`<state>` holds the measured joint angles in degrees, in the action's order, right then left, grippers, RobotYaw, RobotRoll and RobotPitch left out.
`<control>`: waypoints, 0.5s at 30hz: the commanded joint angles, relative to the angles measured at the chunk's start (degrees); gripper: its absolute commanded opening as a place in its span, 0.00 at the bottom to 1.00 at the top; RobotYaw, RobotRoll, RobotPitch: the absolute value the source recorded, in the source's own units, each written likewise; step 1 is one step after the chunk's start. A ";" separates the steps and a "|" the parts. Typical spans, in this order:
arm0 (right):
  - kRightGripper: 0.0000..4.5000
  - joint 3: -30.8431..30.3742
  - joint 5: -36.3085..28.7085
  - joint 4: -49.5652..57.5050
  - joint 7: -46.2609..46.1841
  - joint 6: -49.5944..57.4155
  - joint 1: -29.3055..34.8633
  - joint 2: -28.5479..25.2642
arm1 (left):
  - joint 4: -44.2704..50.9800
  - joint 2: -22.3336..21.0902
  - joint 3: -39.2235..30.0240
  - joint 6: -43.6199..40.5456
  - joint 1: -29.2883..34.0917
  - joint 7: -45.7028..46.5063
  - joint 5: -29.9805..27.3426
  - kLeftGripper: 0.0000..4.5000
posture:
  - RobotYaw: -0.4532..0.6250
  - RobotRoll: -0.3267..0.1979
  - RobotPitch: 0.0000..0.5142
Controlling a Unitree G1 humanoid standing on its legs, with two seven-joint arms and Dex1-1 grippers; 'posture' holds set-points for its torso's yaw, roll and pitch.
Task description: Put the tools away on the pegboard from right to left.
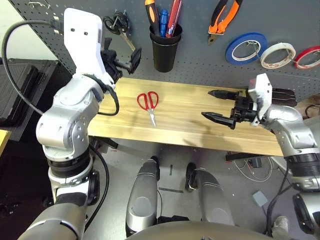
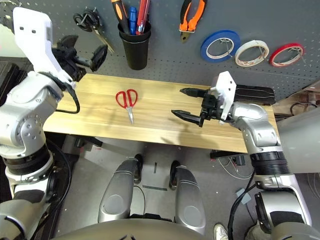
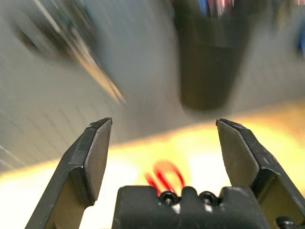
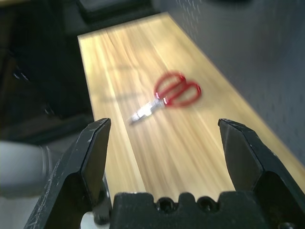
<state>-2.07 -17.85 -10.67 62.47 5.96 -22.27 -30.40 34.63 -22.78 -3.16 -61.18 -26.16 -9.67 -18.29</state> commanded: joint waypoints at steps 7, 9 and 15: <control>1.00 -3.59 4.96 -1.72 -1.91 -1.64 3.01 0.32 | -9.38 3.38 7.06 4.68 6.81 3.80 7.01 0.99 | 0.65 0.62 0.51; 1.00 -4.26 5.81 -2.01 -2.20 -1.99 3.36 0.56 | -14.45 4.56 7.67 7.14 6.55 4.94 8.88 0.99 | 0.65 0.62 0.52; 1.00 -6.11 7.43 -0.15 -3.63 -0.60 4.21 1.63 | -25.54 7.40 8.17 13.95 4.61 6.03 12.62 0.99 | 0.63 0.62 0.55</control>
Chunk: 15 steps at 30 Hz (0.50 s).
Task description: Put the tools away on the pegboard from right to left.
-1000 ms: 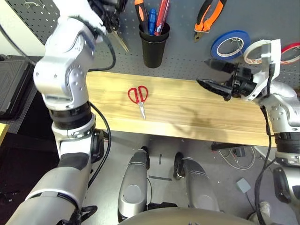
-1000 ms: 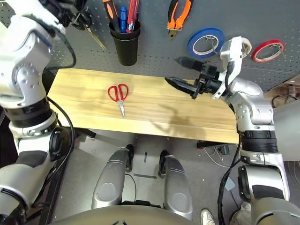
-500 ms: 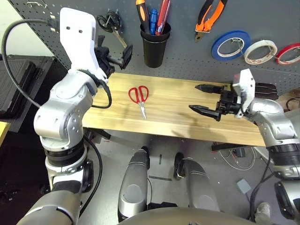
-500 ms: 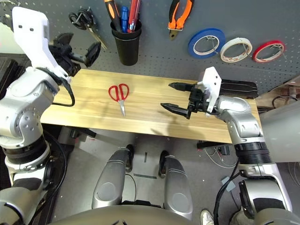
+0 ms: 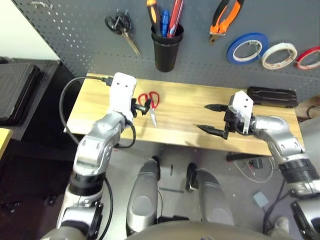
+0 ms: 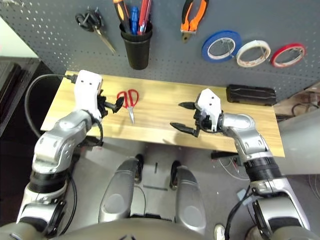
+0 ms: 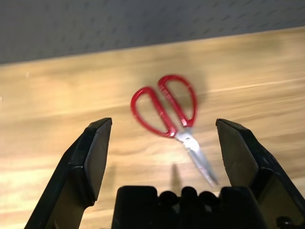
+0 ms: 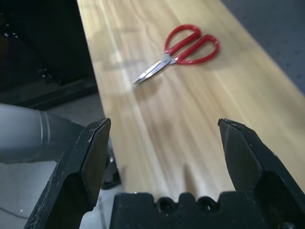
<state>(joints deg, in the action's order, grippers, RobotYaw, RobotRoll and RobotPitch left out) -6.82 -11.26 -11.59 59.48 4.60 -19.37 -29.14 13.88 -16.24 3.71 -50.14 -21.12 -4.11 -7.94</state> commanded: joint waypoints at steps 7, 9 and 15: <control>1.00 -2.68 2.11 1.79 -2.22 1.73 1.49 0.96 | -18.29 3.15 0.52 9.76 -3.28 1.49 5.44 0.99 | 0.61 0.62 0.56; 1.00 -3.18 2.75 1.63 -2.81 1.49 1.66 1.23 | -22.88 3.69 0.19 12.45 -4.76 1.81 6.12 0.99 | 0.60 0.62 0.57; 1.00 -4.47 4.68 1.78 -5.79 1.96 2.34 2.37 | -36.76 4.93 -1.51 19.75 -10.78 2.96 7.35 0.99 | 0.59 0.62 0.59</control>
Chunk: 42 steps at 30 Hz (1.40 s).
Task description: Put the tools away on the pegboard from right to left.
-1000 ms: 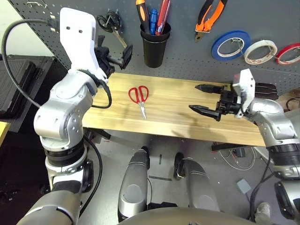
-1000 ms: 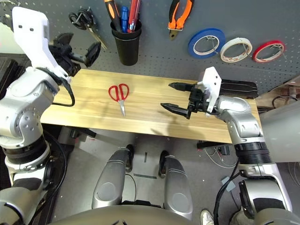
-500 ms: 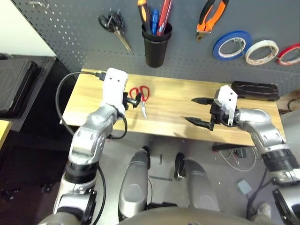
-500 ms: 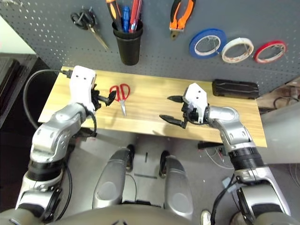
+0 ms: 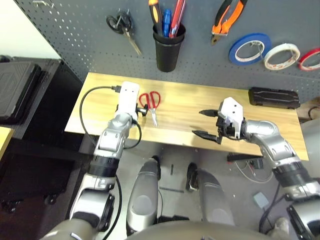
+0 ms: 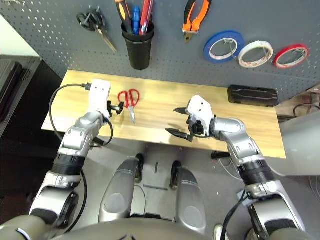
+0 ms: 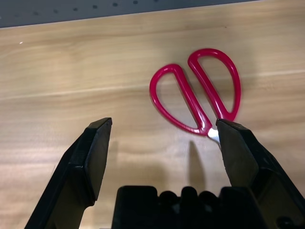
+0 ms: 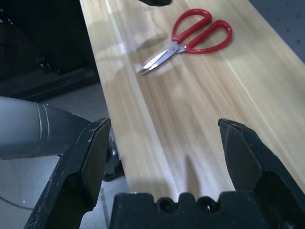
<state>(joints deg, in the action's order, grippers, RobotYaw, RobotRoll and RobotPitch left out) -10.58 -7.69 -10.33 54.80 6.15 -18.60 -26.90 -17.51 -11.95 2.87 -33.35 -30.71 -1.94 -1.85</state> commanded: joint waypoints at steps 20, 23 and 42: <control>1.00 -0.89 1.81 4.31 -5.06 2.61 2.85 1.34 | -43.38 2.26 -4.04 21.36 -16.41 6.47 3.57 0.99 | 0.55 0.62 0.60; 1.00 -0.92 1.76 4.73 -5.34 2.91 2.83 1.42 | -46.09 2.21 -3.77 22.38 -17.37 7.17 4.17 0.99 | 0.55 0.62 0.60; 1.00 -0.32 1.25 7.04 -5.51 3.92 3.06 0.60 | -53.61 3.07 -2.95 22.97 -17.65 8.06 7.36 0.96 | 0.53 0.62 0.59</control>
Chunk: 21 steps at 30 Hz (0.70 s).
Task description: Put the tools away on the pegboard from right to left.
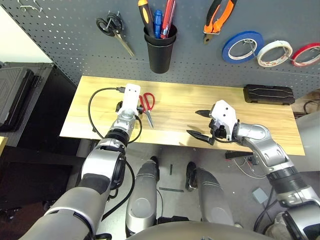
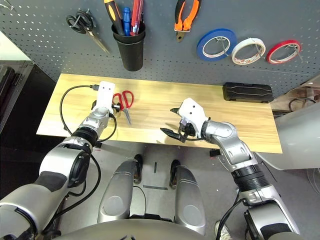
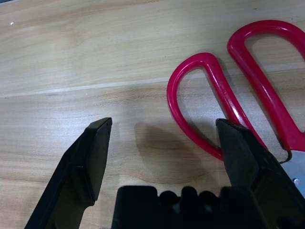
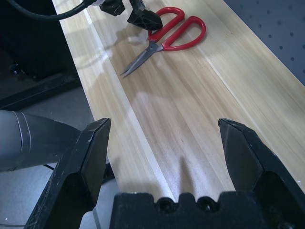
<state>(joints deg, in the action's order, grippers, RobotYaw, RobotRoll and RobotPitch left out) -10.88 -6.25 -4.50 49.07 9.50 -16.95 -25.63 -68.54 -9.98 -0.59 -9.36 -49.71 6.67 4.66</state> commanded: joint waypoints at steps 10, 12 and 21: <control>1.00 -0.34 -0.62 1.79 1.86 -0.07 1.61 -1.21 | -2.53 2.40 -0.07 -2.15 2.09 -1.72 0.32 0.18 | 0.53 0.62 0.58; 1.00 -0.38 -0.56 1.71 1.95 -0.15 1.55 -1.17 | -2.47 2.58 -0.19 -2.15 2.18 -1.66 0.25 0.01 | 0.53 0.62 0.58; 1.00 -0.74 -0.12 0.95 2.64 -1.05 0.95 -1.14 | -0.99 3.43 -3.51 -1.57 2.33 -0.41 -2.22 0.01 | 0.54 0.62 0.58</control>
<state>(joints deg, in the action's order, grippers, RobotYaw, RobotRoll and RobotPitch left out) -10.88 -6.44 -3.60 51.17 9.01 -16.70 -26.35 -68.27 -7.38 -3.17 -9.87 -49.20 5.96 3.63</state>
